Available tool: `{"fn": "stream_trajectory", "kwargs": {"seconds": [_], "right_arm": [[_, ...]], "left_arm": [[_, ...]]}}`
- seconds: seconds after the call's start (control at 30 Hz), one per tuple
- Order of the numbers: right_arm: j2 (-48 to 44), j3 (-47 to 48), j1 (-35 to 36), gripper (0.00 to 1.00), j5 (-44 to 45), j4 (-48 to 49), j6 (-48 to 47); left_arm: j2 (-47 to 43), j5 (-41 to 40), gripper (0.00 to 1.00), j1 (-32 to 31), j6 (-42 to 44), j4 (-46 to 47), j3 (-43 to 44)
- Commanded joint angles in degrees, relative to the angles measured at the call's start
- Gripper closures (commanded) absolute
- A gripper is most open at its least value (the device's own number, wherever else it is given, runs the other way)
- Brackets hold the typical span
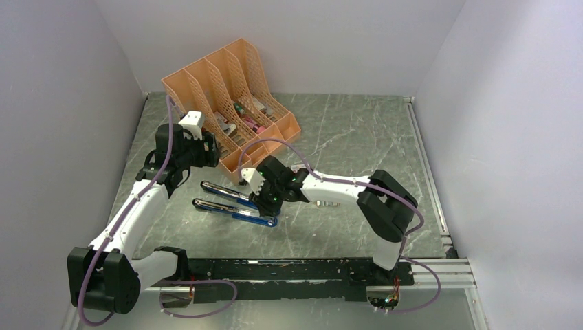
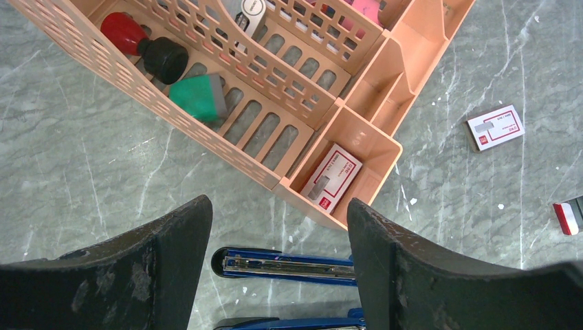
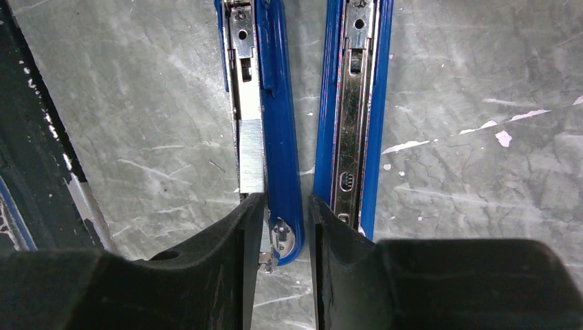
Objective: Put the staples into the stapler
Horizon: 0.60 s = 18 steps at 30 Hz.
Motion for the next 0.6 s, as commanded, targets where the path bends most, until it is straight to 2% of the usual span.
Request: {"fn": "stream_trajectory", "kwargs": {"seconds": [0.0,0.57], "right_arm": [[1.12,1.51,0.02,0.66,-0.71,1.0,-0.7],[1.94,2.75,0.02,0.66,-1.29,1.29,-0.96]], "left_arm": [[-1.06,0.17,0.24,0.36,0.43,0.56,-0.12],[-1.06,0.19,0.24,0.36,0.44,0.5,-0.01]]}}
